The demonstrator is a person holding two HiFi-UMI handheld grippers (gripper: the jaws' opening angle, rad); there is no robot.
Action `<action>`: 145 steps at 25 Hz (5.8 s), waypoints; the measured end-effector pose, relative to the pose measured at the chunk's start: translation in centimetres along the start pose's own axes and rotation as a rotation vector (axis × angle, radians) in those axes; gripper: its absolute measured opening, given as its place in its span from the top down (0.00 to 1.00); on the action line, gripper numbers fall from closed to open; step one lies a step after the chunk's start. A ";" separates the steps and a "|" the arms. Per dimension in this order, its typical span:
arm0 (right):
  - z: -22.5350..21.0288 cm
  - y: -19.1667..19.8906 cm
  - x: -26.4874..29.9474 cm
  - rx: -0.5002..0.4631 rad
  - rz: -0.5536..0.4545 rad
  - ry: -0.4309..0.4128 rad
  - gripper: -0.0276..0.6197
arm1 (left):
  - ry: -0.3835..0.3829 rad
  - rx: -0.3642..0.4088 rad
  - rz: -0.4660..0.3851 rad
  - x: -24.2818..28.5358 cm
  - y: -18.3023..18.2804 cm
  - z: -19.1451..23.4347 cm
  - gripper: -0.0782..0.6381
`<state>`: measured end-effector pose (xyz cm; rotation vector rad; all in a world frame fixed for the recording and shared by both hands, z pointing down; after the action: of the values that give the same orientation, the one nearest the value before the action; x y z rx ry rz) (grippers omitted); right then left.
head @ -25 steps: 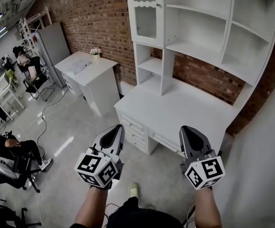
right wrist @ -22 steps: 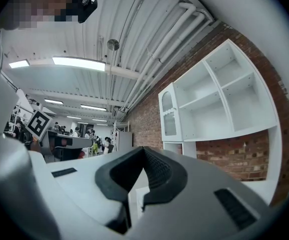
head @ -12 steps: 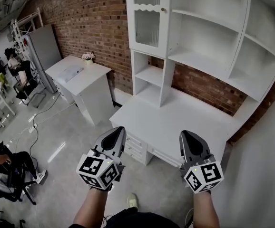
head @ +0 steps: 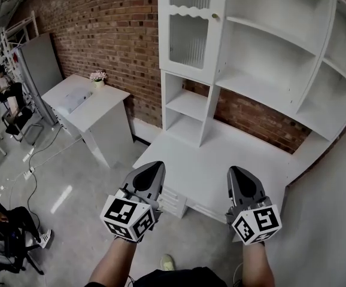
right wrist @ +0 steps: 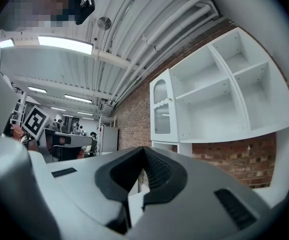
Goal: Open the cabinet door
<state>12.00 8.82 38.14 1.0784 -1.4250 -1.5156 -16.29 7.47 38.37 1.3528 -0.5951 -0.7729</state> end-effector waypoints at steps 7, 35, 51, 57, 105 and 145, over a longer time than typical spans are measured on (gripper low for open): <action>0.1 -0.1 4.0 -0.006 -0.002 0.023 0.95 | 0.036 0.005 -0.001 2.9 -0.8 3.4 0.88; -14.5 -0.3 27.1 0.056 -0.110 -0.154 0.95 | -0.024 0.267 -0.028 29.6 -8.7 9.4 0.88; -15.3 -5.6 31.8 0.034 -0.233 -0.126 0.95 | 0.014 0.645 -0.077 38.2 -20.0 9.9 0.88; -15.7 -5.8 31.9 0.023 -0.244 -0.120 0.95 | -0.004 0.783 -0.071 40.1 -22.9 9.5 0.88; -18.6 -4.7 33.2 0.053 -0.243 -0.102 0.95 | -0.045 1.073 0.030 44.5 -26.0 10.2 0.79; -12.1 -6.5 33.9 -0.013 -0.231 -0.159 0.95 | 0.179 1.100 -0.059 31.8 -27.8 14.0 0.78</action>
<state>12.01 -26.66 29.17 1.1686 -1.4328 -1.8076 -11.16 -27.18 11.01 2.4177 -0.8881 -0.3270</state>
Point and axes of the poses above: the fingertips, and each gripper's own axes: x forward along the fingers, z to its left, y out of its underside, the point moved 10 cm from there along -x, backward along the fingers, and after that the axes turned 7 degrees about y, right-handed, at the moved point
